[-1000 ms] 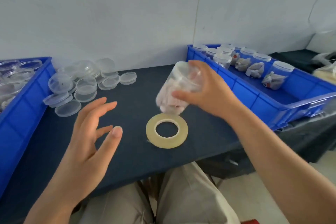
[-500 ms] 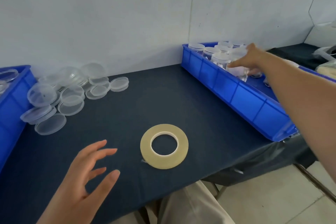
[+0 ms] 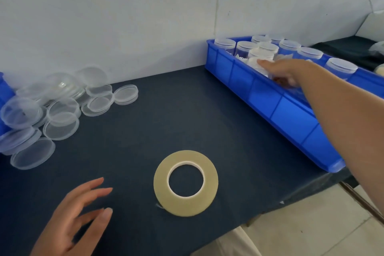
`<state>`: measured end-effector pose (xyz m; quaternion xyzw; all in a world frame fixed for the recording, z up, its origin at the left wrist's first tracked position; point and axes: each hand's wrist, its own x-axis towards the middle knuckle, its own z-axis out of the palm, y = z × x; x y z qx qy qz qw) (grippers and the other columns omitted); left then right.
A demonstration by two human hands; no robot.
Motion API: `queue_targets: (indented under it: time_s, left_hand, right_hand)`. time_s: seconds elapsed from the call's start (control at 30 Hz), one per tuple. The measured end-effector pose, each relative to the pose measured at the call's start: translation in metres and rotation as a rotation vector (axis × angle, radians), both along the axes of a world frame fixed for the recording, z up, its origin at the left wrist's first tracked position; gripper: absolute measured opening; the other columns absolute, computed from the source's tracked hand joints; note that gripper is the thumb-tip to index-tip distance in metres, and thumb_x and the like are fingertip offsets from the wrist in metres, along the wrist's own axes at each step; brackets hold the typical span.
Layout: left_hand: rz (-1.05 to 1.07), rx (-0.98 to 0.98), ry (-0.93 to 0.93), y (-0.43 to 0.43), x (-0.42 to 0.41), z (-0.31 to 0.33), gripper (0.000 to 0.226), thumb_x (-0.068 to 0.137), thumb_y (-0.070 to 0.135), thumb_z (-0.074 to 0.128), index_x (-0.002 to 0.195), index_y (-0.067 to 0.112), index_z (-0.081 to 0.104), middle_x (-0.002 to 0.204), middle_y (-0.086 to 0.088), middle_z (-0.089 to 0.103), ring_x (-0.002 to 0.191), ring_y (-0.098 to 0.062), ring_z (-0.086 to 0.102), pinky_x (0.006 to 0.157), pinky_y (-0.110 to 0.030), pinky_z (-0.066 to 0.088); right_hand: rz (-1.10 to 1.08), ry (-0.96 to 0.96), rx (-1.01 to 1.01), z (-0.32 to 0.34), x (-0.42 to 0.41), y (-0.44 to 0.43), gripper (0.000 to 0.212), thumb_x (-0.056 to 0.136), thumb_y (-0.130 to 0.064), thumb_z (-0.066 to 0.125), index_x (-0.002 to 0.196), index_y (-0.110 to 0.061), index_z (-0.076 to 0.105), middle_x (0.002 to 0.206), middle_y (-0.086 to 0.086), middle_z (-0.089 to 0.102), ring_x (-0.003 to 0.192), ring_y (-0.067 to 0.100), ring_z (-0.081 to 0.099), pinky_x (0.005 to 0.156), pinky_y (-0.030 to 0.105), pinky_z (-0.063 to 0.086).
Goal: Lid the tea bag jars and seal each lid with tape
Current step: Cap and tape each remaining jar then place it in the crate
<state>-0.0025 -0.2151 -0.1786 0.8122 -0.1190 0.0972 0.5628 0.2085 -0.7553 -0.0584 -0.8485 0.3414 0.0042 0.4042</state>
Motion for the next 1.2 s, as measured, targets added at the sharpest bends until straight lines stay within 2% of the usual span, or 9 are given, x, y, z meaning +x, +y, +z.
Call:
queue_targets:
  time_s: [0.1,0.17,0.27,0.37,0.53,0.73,0.9,1.0,1.2]
  left_hand:
    - [-0.018,0.010,0.013,-0.007,0.001,0.003,0.030,0.079,0.048,0.070,0.107,0.040,0.077,0.129,0.009,0.072,0.111,-0.007,0.073,0.088,-0.015,0.058]
    - [-0.021,0.067,0.000,-0.008,-0.001,-0.002,0.016,0.092,0.028,0.079,0.103,0.039,0.078,0.124,0.009,0.075,0.106,-0.007,0.075,0.088,-0.014,0.057]
    - [-0.006,0.117,-0.034,-0.004,-0.004,-0.001,0.021,0.093,0.017,0.075,0.101,0.037,0.079,0.119,0.007,0.077,0.103,-0.008,0.076,0.088,-0.013,0.057]
    - [0.005,0.102,-0.043,-0.001,-0.010,0.012,0.024,0.082,0.045,0.066,0.101,0.038,0.078,0.117,0.008,0.077,0.103,-0.008,0.076,0.090,-0.016,0.058]
    - [0.007,0.143,-0.056,0.005,-0.028,0.015,0.014,0.093,0.037,0.072,0.104,0.043,0.079,0.113,0.012,0.079,0.103,-0.003,0.075,0.089,-0.014,0.056]
    - [-0.036,0.183,0.094,0.000,-0.056,0.022,0.024,0.089,0.052,0.060,0.108,0.052,0.075,0.105,0.019,0.079,0.097,0.001,0.075,0.083,-0.017,0.056]
    - [-0.036,0.265,0.075,-0.001,-0.074,0.021,0.034,0.106,0.062,0.037,0.106,0.047,0.067,0.080,0.012,0.073,0.070,-0.012,0.069,0.063,-0.016,0.050]
    - [0.044,0.345,0.025,-0.002,-0.081,0.026,0.038,0.105,0.062,0.036,0.092,0.036,0.059,0.064,0.005,0.060,0.056,-0.017,0.057,0.054,-0.029,0.045]
    - [0.257,0.669,-0.131,0.018,-0.084,0.048,0.049,0.099,0.068,0.043,0.065,0.032,0.045,0.064,0.011,0.057,0.063,-0.013,0.056,0.049,-0.023,0.029]
  right_hand:
    - [-0.045,0.038,-0.058,-0.003,0.020,0.012,0.101,0.095,-0.084,0.044,0.165,-0.013,0.028,0.147,0.014,0.056,0.121,0.033,0.060,0.102,0.045,0.050]
    - [-0.109,0.069,-0.209,-0.004,0.029,0.020,0.112,0.091,-0.091,0.035,0.170,-0.014,0.015,0.175,0.013,0.021,0.155,0.040,0.030,0.127,0.052,0.021]
    - [-0.134,0.062,-0.246,-0.006,0.034,0.026,0.121,0.084,-0.099,0.030,0.171,-0.017,0.010,0.178,0.011,0.005,0.161,0.038,0.013,0.128,0.052,0.007]
    - [-0.101,0.022,-0.132,-0.005,0.037,0.020,0.117,0.084,-0.098,0.030,0.168,-0.017,0.024,0.174,0.016,0.023,0.156,0.039,0.028,0.130,0.052,0.015]
    - [0.013,-0.247,-0.192,0.029,0.010,0.038,0.084,0.095,-0.075,0.043,0.147,-0.010,0.050,0.111,0.009,0.068,0.087,0.024,0.066,0.078,0.040,0.053]
    - [0.313,-0.677,0.029,0.043,-0.075,0.148,0.028,0.105,-0.043,0.049,0.109,-0.024,0.069,0.097,-0.006,0.075,0.090,0.017,0.075,0.083,0.032,0.062]
    - [0.611,-0.697,0.185,-0.014,-0.181,0.259,0.041,0.102,-0.033,0.047,0.068,-0.012,0.054,0.064,0.004,0.059,0.059,0.011,0.054,0.059,0.026,0.047]
    - [0.765,-0.585,0.250,-0.068,-0.223,0.325,0.048,0.103,-0.036,0.053,0.064,-0.012,0.037,0.058,-0.003,0.039,0.056,0.012,0.036,0.055,0.032,0.033]
    - [1.020,-0.452,0.097,-0.130,-0.236,0.379,0.046,0.103,-0.036,0.060,0.073,-0.002,0.055,0.062,0.007,0.051,0.057,0.008,0.040,0.057,0.036,0.037]
